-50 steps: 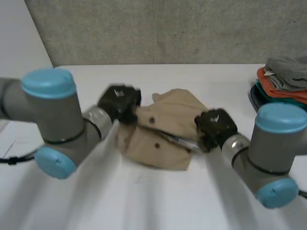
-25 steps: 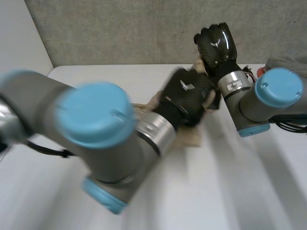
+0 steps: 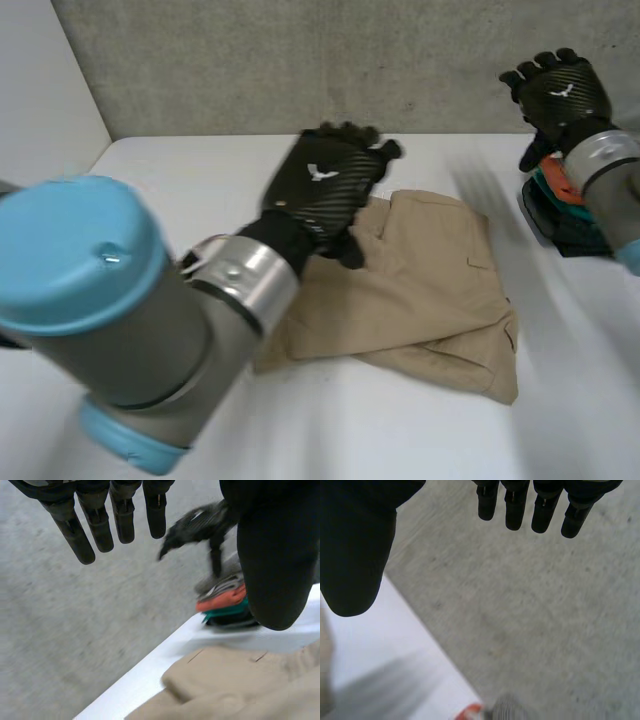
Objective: Fold the laundry.
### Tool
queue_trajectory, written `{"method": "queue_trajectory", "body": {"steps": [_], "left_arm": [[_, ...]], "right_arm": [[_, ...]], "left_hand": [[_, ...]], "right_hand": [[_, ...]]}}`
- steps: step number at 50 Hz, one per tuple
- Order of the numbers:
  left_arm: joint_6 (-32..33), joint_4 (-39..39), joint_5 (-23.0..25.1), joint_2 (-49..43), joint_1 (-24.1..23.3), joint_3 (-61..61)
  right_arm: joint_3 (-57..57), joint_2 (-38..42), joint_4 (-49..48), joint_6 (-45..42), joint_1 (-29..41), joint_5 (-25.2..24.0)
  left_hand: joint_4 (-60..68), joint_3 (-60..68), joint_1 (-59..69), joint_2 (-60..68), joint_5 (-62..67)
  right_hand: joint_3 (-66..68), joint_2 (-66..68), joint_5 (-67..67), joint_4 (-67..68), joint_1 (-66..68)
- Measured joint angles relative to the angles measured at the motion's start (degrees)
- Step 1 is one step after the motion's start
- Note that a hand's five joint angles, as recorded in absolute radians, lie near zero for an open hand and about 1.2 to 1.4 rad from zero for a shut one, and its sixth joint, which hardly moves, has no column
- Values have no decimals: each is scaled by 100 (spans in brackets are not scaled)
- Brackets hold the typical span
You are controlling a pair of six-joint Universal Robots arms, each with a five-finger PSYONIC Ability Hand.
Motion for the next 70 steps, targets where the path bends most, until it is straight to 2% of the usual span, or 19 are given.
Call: {"method": "queue_trajectory", "body": {"steps": [6, 11, 15, 16, 20, 24, 30, 38, 40, 44, 45, 46, 48, 51, 53, 58, 63, 65, 70], "left_arm": [[-12, -144, -17, 324, 471, -734], [-18, -283, -41, 323, 736, -1296], [-11, -328, -41, 200, 794, -1564], [-7, -337, -33, 110, 797, -1626], [3, -340, -7, -199, 781, -1679], [27, -301, 3, -582, 759, -1616], [141, -144, -13, -1155, 750, -1313], [421, 251, -50, -1785, 783, -763], [543, 318, -62, -1911, 792, -637], [682, 377, -107, -2009, 804, -490], [704, 388, -126, -2017, 809, -459], [728, 400, -156, -2024, 816, -422], [749, 411, -202, -2022, 827, -379], [761, 397, -309, -1979, 844, -296], [761, 377, -369, -1922, 855, -263], [741, 203, -499, -1265, 976, -248], [716, -201, -533, -244, 1197, -228], [708, -460, -528, 282, 1326, -180], [710, -1047, -502, 1122, 1602, -45]], "right_arm": [[325, -655, 1450, 18, -103, 63], [933, -1236, 2715, 48, -117, 89], [1493, -1584, 3398, 27, -118, 35], [1763, -1724, 3587, 6, -120, 1], [2444, -2012, 3785, -88, -123, -120], [3065, -2164, 3702, -202, -128, -247], [3894, -2207, 3014, -247, -117, -374], [4661, -2016, 1249, 189, -24, -304], [4745, -1852, 786, 364, 27, -212], [4770, -1611, 309, 512, 157, -20], [4762, -1560, 216, 530, 200, 36], [4748, -1495, 104, 545, 255, 108], [4718, -1410, -55, 556, 341, 209], [4627, -1278, -331, 551, 468, 373], [4546, -1249, -451, 540, 513, 452], [4088, -1675, -491, 467, 543, 605], [3376, -2410, 169, 295, 520, 580], [2779, -2741, 932, 147, 495, 463], [1689, -2952, 2470, -134, 401, 35]], "left_hand": [[164, 140, 119, 119, 196], [1012, 970, 956, 919, 1050], [1434, 1357, 1375, 1315, 1463], [1529, 1458, 1446, 1406, 1550], [1576, 1481, 1457, 1444, 1590], [1551, 1470, 1437, 1434, 1565], [1533, 1470, 1437, 1434, 1526], [1555, 1502, 1472, 1471, 1570], [2514, 2447, 2556, 2413, 2512], [4478, 4386, 4430, 4370, 4448], [4536, 4444, 4480, 4483, 4506], [5101, 5014, 4825, 5001, 5034], [5281, 5165, 4825, 5154, 5113], [5298, 5185, 4825, 5181, 5118], [5298, 5185, 4825, 5181, 5113], [5298, 5188, 4825, 5184, 5113], [5298, 5192, 4825, 5191, 5114], [5299, 5192, 4825, 5191, 5113], [5318, 5193, 4825, 5200, 5114]], "right_hand": [[0, 0, 0, 0, 0], [124, 85, 104, 130, 94], [628, 575, 570, 615, 515], [1038, 1004, 1010, 1052, 974], [1927, 1897, 1876, 1933, 1859], [1944, 1937, 1853, 1952, 1876], [1659, 1638, 1479, 1652, 1615], [985, 1136, 705, 913, 943], [985, 1136, 724, 913, 944], [1104, 1149, 1084, 1162, 1078], [1229, 1198, 1242, 1296, 1202], [1544, 1424, 1533, 1588, 1512], [2215, 2105, 2037, 2130, 2145], [4809, 4927, 4760, 4926, 4751], [5302, 5463, 5262, 5491, 5125], [5459, 5508, 5277, 5661, 5125], [5503, 5508, 5375, 5661, 5125], [5503, 5508, 5393, 5661, 5125], [5546, 5508, 5432, 5681, 5125]]}}
